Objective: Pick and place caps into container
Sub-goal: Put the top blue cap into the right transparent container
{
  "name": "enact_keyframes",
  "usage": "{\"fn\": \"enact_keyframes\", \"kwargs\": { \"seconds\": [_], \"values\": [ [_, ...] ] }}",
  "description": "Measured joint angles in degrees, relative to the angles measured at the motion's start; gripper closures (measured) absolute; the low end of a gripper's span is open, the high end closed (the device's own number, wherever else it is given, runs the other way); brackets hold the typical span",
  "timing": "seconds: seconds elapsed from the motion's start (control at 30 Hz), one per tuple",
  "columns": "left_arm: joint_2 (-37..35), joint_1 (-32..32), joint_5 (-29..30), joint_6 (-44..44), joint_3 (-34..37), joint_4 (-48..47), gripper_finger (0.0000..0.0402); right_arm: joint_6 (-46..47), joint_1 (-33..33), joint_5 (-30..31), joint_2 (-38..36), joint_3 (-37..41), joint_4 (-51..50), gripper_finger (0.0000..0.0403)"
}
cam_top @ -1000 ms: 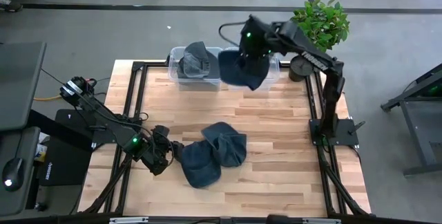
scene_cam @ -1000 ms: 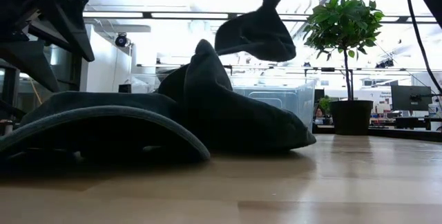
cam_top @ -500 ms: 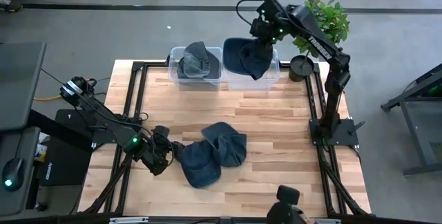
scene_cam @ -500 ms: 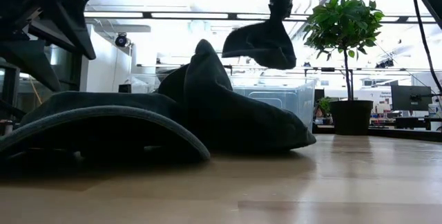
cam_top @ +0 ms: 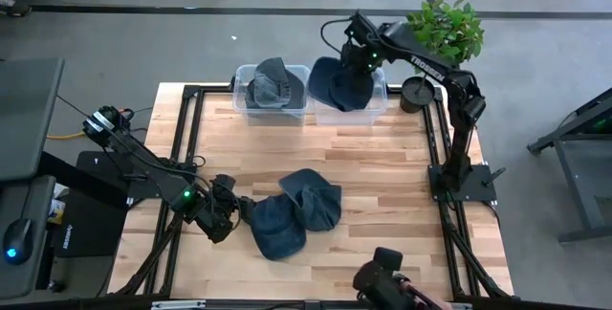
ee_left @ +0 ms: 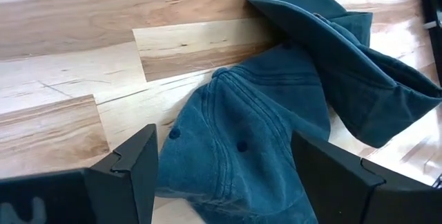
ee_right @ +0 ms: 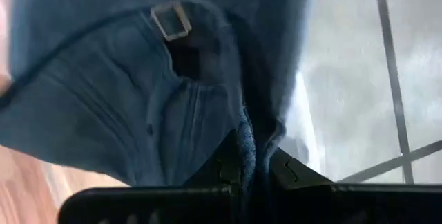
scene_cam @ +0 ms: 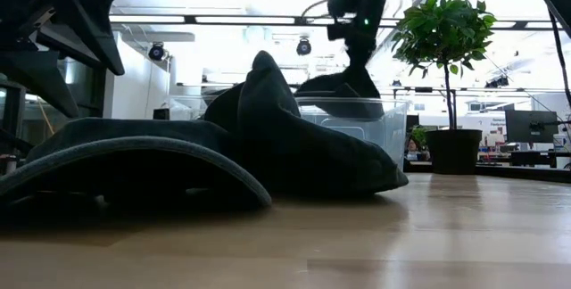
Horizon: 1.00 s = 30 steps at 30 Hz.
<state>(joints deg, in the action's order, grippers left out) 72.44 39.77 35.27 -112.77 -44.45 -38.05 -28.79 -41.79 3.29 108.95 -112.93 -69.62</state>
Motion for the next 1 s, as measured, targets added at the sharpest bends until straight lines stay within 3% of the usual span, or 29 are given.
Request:
{"fn": "enact_keyframes", "kwargs": {
  "seconds": [0.17, 0.37, 0.7, 0.8, 1.0],
  "values": [
    [0.0, 0.0, 0.0, 0.0, 0.0, 0.6, 0.014, -1.5, 0.0, 0.9, 0.0, 5.1, 3.6, 0.0399],
    [0.0, 0.0, -0.1, 0.0, 0.0, 0.7, 0.014, -5.8, 0.0, 6.2, 0.0, 9.2, 7.1, 0.0399],
    [0.0, 0.0, -0.2, 0.0, 0.0, 0.7, 0.014, -17.0, 0.3, 15.0, 0.0, 10.3, 8.7, 0.0399],
    [0.0, 0.0, -0.2, 0.0, 0.0, 0.7, 0.014, -21.8, 0.7, 15.3, 0.0, 10.3, 8.9, 0.0399],
    [0.0, 0.0, -0.2, 0.0, 0.0, 0.8, 0.014, -27.6, 1.6, 10.1, 0.0, 10.3, 7.5, 0.0399]
  ]
}}
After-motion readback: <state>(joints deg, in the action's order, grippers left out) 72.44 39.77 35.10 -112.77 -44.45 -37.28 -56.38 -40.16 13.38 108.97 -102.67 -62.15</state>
